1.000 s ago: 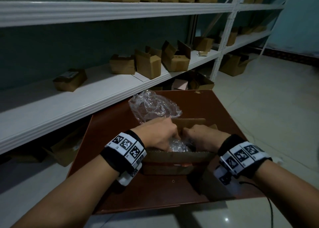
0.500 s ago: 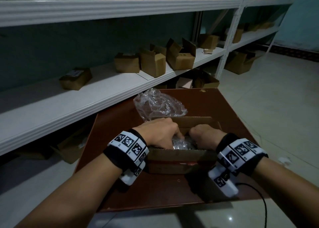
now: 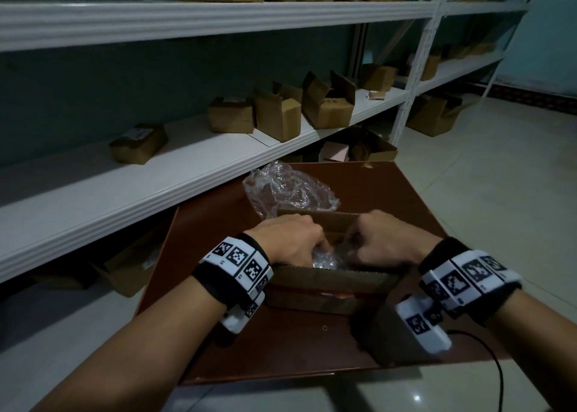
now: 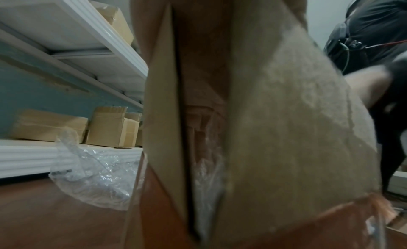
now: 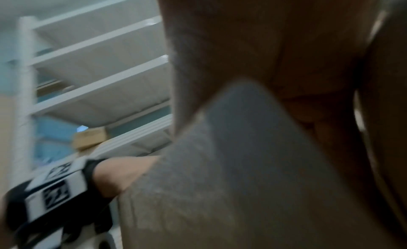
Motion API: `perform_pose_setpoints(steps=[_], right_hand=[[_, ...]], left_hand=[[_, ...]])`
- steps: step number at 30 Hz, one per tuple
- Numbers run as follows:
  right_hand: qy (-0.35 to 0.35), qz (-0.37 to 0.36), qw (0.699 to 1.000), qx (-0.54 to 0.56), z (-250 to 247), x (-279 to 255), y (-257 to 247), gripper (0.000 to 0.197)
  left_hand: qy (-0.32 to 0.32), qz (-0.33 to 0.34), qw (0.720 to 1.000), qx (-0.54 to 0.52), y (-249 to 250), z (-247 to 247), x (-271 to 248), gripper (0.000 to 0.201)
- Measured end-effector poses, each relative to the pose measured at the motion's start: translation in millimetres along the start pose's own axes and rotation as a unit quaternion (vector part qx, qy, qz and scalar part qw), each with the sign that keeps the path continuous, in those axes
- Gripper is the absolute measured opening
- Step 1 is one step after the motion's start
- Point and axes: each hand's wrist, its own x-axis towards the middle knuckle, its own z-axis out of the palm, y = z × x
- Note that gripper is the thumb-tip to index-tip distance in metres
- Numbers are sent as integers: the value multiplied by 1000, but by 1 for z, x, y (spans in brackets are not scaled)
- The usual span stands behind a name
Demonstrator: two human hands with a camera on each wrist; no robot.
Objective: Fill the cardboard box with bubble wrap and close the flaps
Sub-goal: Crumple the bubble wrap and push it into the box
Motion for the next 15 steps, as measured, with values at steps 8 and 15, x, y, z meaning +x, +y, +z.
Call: perform_pose_setpoints(steps=[8,15], right_hand=[[63,-109,990,-68,-5,-11,-26,9],[37,20,993,-112,7,-6,-24,31]], left_hand=[[-9,-26,999,31,2,-1,0,39],[-9,-8,1000,9,0,-2,-1,57]])
